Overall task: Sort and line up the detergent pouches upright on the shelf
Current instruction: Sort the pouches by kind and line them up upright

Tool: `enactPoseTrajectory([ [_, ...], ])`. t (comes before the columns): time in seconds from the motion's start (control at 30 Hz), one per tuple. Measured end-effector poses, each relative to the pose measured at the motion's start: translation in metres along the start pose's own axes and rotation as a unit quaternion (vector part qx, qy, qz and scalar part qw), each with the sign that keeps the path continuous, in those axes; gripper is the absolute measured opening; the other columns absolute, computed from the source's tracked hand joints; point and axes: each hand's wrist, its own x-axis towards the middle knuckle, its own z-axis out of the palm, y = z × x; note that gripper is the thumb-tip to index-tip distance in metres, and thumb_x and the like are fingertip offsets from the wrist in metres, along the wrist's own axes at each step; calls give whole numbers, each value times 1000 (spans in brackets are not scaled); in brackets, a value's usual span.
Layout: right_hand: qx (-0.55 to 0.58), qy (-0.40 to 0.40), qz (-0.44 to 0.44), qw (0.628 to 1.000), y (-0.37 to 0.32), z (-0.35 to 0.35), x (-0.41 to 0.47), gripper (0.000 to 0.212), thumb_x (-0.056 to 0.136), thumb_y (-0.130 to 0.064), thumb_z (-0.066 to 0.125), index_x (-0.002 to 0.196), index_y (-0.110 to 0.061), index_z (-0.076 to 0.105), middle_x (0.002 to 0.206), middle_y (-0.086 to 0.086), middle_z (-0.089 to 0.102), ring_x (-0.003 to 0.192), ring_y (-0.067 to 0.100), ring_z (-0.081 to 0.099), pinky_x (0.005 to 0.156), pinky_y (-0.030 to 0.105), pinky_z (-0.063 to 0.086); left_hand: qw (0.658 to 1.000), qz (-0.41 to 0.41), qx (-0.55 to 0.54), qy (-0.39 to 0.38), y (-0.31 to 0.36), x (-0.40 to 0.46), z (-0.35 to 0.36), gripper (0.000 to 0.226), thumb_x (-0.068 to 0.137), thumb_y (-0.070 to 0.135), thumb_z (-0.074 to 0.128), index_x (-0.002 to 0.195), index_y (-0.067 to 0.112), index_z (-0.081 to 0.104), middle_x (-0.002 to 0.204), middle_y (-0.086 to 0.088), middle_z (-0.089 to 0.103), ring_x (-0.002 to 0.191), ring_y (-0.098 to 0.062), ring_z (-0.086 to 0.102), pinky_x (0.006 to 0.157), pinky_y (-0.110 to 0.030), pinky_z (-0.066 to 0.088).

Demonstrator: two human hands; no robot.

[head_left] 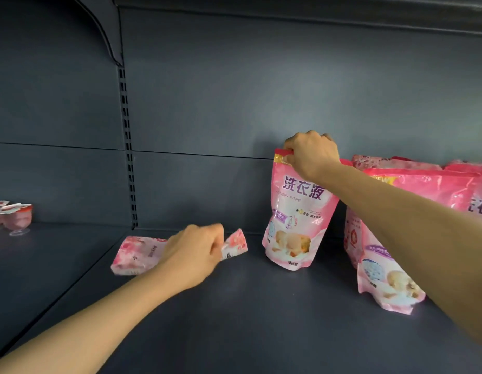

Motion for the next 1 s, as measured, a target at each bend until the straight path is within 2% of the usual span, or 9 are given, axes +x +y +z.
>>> enactPoseTrajectory([
  [0.1, -11, -46, -8, 999, -6, -5, 1, 24, 89, -9, 54, 111, -15, 63, 108, 12, 60, 98, 35, 59, 72, 36, 39, 994, -29, -75, 67, -12, 0, -12, 27, 92, 8, 41, 73, 28, 43, 63, 6, 54, 66, -19, 52, 58, -35, 41],
  [0.27, -38, -75, -18, 996, -12, -16, -4, 28, 88, -7, 54, 115, -12, 58, 109, 11, 57, 98, 34, 59, 67, 35, 39, 980, -55, -127, 145, -19, 1, -26, 35, 94, 7, 42, 69, 31, 40, 54, 8, 46, 55, -16, 43, 60, -41, 45],
  [0.43, 54, -1, -24, 998, -10, -31, -29, 44, 83, 0, 57, 125, -10, 50, 122, 12, 52, 107, 35, 54, 81, 38, 44, 955, -85, -191, 209, -13, 10, -51, 24, 97, 12, 38, 79, 24, 49, 75, 3, 58, 72, -21, 55, 64, -42, 47],
  [0.53, 216, 45, -48, 974, -10, -44, -48, 39, 83, -5, 61, 121, -10, 56, 122, 8, 54, 107, 27, 56, 90, 36, 47, 933, -94, -241, 249, -3, 18, -67, 18, 99, 14, 38, 88, 13, 52, 78, 0, 58, 67, -16, 56, 53, -28, 41],
  [0.63, 323, -48, -32, 945, -10, -58, -68, 44, 80, -21, 73, 120, -14, 56, 115, -2, 59, 104, 11, 56, 89, 21, 44, 903, -109, -320, 266, 11, 23, -76, 19, 101, 16, 37, 90, 13, 53, 80, -4, 58, 65, -19, 56, 50, -25, 39],
  [0.73, 392, -143, 10, 909, -6, -65, -80, 62, 73, -27, 79, 126, -18, 49, 117, -6, 58, 105, 11, 58, 94, 27, 48, 868, -115, -418, 241, 38, 21, -76, 21, 101, 20, 36, 88, 17, 52, 81, -10, 60, 64, -23, 57, 48, -28, 42],
  [0.87, 447, -105, 68, 886, 12, -77, -90, 14, 80, -10, 71, 83, -18, 60, 82, 0, 64, 72, 15, 60, 61, 24, 49, 846, -96, -481, 210, 79, 18, -64, 20, 101, 25, 37, 95, 13, 53, 80, -5, 64, 62, -15, 64, 45, -19, 46],
  [0.93, 432, -66, 78, 896, 26, -82, -95, 15, 81, -7, 68, 73, -17, 61, 77, 7, 65, 67, 17, 57, 61, 29, 48, 828, -101, -518, 191, 92, 18, -54, 19, 101, 25, 39, 95, 13, 53, 83, -5, 67, 66, -15, 67, 49, -21, 50],
  [1.0, 408, -39, 72, 909, 36, -85, -101, 19, 82, -8, 67, 69, -19, 59, 71, 3, 62, 61, 14, 52, 58, 24, 44, 811, -116, -548, 170, 102, 19, -44, 19, 101, 23, 40, 95, 11, 54, 85, -6, 68, 68, -15, 67, 55, -25, 52],
])
